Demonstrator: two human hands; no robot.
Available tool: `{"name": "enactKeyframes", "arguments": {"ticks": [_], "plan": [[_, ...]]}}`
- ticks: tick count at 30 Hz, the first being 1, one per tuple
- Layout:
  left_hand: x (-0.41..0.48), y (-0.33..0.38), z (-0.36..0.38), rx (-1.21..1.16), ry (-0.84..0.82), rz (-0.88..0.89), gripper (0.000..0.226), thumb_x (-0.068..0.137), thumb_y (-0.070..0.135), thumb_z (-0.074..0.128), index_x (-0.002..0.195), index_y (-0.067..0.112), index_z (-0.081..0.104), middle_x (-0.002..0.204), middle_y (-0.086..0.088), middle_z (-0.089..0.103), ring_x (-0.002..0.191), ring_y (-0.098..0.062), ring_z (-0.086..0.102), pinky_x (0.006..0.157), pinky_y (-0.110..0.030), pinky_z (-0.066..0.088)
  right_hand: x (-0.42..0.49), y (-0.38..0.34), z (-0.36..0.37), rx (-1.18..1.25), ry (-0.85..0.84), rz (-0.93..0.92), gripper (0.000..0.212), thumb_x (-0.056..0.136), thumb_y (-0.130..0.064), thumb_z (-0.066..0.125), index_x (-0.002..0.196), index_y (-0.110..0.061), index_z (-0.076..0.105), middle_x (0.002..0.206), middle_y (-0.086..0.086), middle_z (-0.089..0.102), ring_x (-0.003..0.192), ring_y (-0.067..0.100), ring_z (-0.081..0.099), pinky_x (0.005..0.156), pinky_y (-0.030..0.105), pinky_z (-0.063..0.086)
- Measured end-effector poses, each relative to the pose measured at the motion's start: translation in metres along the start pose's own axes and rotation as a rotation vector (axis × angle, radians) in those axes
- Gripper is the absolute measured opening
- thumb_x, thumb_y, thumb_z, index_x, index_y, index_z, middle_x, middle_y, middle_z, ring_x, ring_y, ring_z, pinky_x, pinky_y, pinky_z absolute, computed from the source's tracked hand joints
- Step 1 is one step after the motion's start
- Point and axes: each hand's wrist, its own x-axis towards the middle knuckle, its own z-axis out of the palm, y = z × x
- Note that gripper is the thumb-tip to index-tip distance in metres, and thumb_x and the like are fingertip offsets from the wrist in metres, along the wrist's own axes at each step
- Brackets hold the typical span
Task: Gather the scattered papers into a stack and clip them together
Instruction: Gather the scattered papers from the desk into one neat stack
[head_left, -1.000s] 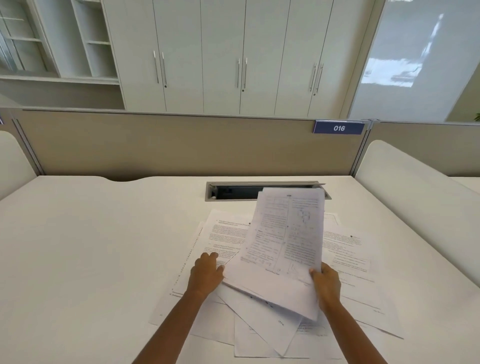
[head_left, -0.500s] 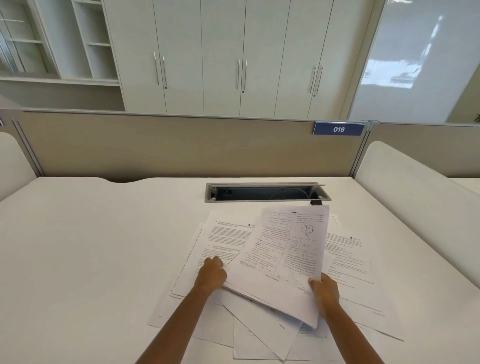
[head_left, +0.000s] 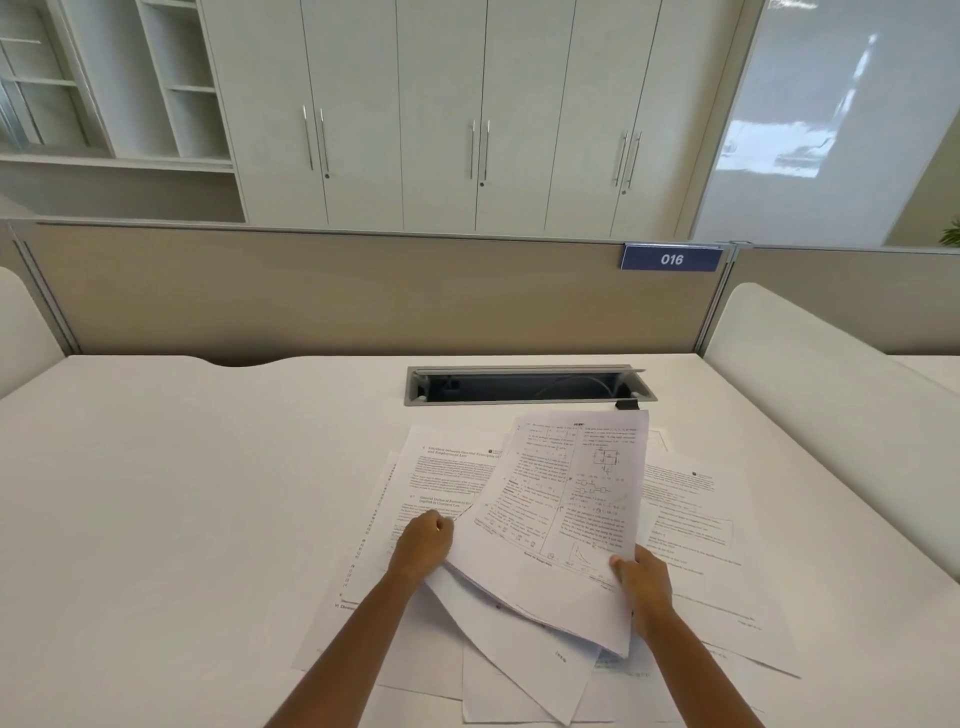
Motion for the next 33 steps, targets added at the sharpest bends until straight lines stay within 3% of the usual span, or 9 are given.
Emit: {"name": "enactKeyframes", "arguments": {"ticks": [3,6,10,13,16,21,24,33], "plan": [[0.003,-0.003,-0.001,-0.064,-0.012,0.01,0.013,0.089,0.015,0.044,0.085,0.009,0.055,0.095,-0.01,0.064,0.082,-0.022,0.052,0.077,-0.029,0.042,0.002,-0.001,-0.002,0.021,-0.02,0.011,0.023,0.086,-0.001,0.046,0.104,-0.01,0.058,0.106,0.015,0.065,0.093,0.037,0.062,0.087,0.052,0.052],[0.004,-0.005,-0.007,-0.069,0.039,-0.01,0.019,0.085,0.009,0.049,0.097,0.009,0.064,0.11,-0.012,0.068,0.085,-0.026,0.062,0.084,-0.031,0.048,0.005,-0.001,-0.007,0.077,-0.046,0.046,0.03,0.088,0.002,0.045,0.115,-0.002,0.056,0.106,0.016,0.062,0.098,0.04,0.06,0.09,0.053,0.05],[0.004,-0.014,-0.024,-0.148,0.228,-0.095,0.03,0.088,0.005,0.043,0.11,0.005,0.063,0.121,-0.016,0.063,0.111,-0.034,0.056,0.089,-0.034,0.044,0.008,0.0,-0.008,0.175,-0.045,0.065,0.032,0.09,0.002,0.046,0.121,-0.001,0.052,0.121,0.019,0.059,0.106,0.041,0.057,0.093,0.054,0.047],[0.002,-0.027,-0.038,-0.113,0.339,-0.182,0.031,0.088,0.003,0.041,0.114,0.004,0.059,0.122,-0.018,0.061,0.112,-0.037,0.055,0.091,-0.037,0.044,0.006,-0.002,-0.004,0.164,-0.047,0.041,0.028,0.09,0.001,0.046,0.116,-0.004,0.055,0.121,0.02,0.06,0.103,0.04,0.058,0.092,0.053,0.049],[0.0,-0.038,-0.044,0.019,0.33,-0.238,0.031,0.086,0.009,0.046,0.115,0.006,0.057,0.123,-0.018,0.058,0.112,-0.036,0.053,0.091,-0.038,0.045,0.002,-0.004,0.003,0.12,-0.069,0.009,0.019,0.089,0.001,0.046,0.103,-0.009,0.055,0.115,0.02,0.062,0.097,0.04,0.06,0.089,0.052,0.05],[-0.005,-0.037,-0.042,0.358,0.276,-0.279,0.056,0.08,0.041,0.061,0.121,0.007,0.047,0.129,-0.015,0.042,0.12,-0.03,0.043,0.093,-0.035,0.045,0.001,-0.001,0.009,0.088,-0.082,0.007,0.026,0.089,0.0,0.046,0.112,-0.004,0.056,0.11,0.018,0.062,0.092,0.038,0.06,0.087,0.051,0.051],[-0.005,-0.03,-0.038,0.373,0.27,-0.304,0.066,0.075,0.042,0.068,0.121,0.004,0.043,0.128,-0.015,0.041,0.119,-0.028,0.045,0.092,-0.034,0.046,0.0,-0.002,0.009,0.086,-0.087,0.006,0.029,0.089,0.001,0.045,0.116,-0.002,0.056,0.105,0.015,0.061,0.092,0.037,0.059,0.086,0.049,0.051],[0.001,-0.022,-0.042,0.373,0.232,-0.425,0.063,0.07,0.038,0.072,0.12,0.007,0.047,0.125,-0.011,0.051,0.116,-0.024,0.049,0.095,-0.032,0.039,-0.002,-0.002,0.01,0.081,-0.087,0.02,0.03,0.089,-0.001,0.046,0.117,-0.005,0.057,0.103,0.013,0.063,0.097,0.038,0.061,0.09,0.053,0.051]]}}
